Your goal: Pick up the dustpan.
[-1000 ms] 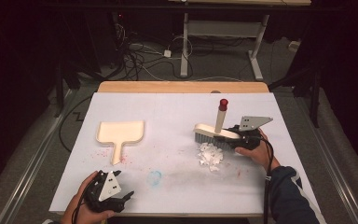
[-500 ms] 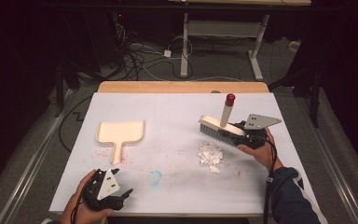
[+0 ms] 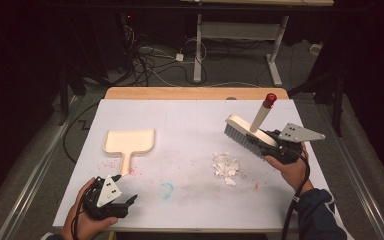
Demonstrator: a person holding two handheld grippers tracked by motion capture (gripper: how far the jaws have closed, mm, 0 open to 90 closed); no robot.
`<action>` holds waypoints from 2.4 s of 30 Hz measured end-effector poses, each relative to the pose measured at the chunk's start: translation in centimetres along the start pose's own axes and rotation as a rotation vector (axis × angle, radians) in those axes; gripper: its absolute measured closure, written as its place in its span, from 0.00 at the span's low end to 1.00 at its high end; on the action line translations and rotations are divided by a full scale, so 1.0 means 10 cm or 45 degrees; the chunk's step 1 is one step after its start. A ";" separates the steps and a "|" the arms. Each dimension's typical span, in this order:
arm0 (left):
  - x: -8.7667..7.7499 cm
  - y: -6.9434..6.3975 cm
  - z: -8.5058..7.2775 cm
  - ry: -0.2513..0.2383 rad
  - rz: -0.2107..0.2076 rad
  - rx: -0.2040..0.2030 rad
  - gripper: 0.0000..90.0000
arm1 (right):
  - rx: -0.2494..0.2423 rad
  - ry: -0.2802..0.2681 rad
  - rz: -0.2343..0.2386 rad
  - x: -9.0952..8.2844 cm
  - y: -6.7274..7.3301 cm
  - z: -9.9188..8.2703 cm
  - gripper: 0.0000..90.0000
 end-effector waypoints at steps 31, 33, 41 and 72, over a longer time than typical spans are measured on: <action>0.32 0.55 0.06 -0.008 0.071 -0.523 0.25 | -0.010 0.142 -0.168 -0.39 0.33 -0.18 0.75; 0.38 0.59 0.09 0.007 0.098 -0.553 0.26 | -0.014 0.122 -0.185 -0.40 0.33 -0.18 0.75; 0.62 0.71 0.19 0.049 0.121 -0.688 0.34 | 0.034 0.082 -0.256 -0.45 0.28 -0.16 0.75; 0.63 0.93 0.22 0.084 0.100 -0.602 0.71 | 0.065 0.130 -0.262 -0.38 0.22 -0.23 0.75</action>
Point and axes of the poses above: each handheld gripper's, and its own axes: x roughly forward along the jaws, z roughly out of its top, y roughly to its left, the point moved 3 cm from there along x, roughly forward along the jaws, and after that the axes turned 11 degrees about -z, right-handed, at the moved point
